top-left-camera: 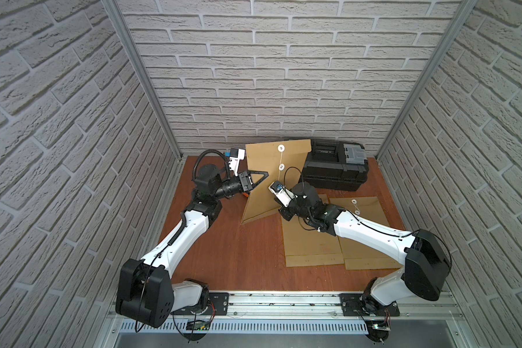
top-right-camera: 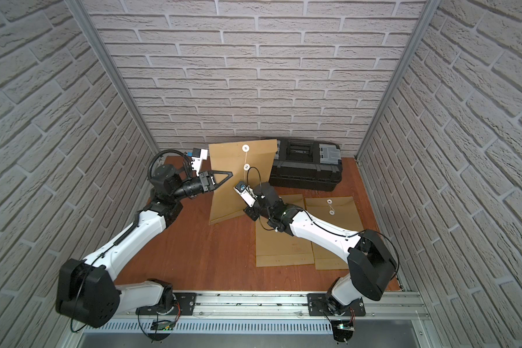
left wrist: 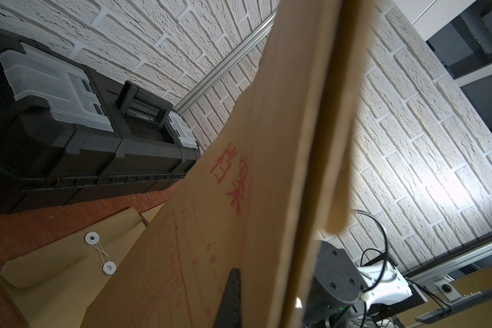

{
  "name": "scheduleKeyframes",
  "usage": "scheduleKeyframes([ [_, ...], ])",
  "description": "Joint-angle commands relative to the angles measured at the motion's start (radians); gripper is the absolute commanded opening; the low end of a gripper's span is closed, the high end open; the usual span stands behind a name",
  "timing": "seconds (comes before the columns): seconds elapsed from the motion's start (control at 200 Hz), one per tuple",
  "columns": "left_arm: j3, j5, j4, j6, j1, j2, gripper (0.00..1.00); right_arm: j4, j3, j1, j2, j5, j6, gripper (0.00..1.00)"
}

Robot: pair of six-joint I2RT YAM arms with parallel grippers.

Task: Close the mouth of the file bag
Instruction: Close the file bag.

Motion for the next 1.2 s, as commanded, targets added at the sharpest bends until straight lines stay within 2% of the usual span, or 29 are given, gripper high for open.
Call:
scheduleKeyframes([
  [0.0,0.04,0.026,0.074,-0.017,0.009,-0.043,0.0,0.08,-0.06,-0.047,-0.031,-0.027,0.016,0.03],
  [0.205,0.033,0.04,0.051,-0.005,0.03,-0.049,0.0,0.101,-0.091,-0.14,-0.088,-0.097,0.018,0.03],
  [0.33,0.028,0.052,0.033,0.008,0.043,-0.056,0.0,-0.009,-0.027,-0.225,-0.086,-0.225,0.066,0.03],
  [0.44,0.022,0.057,-0.015,0.043,0.06,-0.067,0.0,-0.075,0.017,-0.27,-0.092,-0.25,0.1,0.03],
  [0.57,0.018,0.063,-0.07,0.086,0.064,-0.075,0.0,-0.135,0.079,-0.293,-0.1,-0.161,0.151,0.03],
  [0.77,0.002,0.069,-0.072,0.086,0.065,-0.074,0.0,-0.178,0.165,-0.294,-0.126,0.018,0.188,0.03],
  [0.97,0.007,0.063,-0.119,0.126,0.06,-0.071,0.0,-0.173,0.215,-0.247,-0.178,0.053,0.164,0.03],
  [1.195,0.023,0.053,-0.207,0.207,0.038,-0.062,0.0,-0.278,0.336,-0.191,-0.172,0.111,0.095,0.03],
])
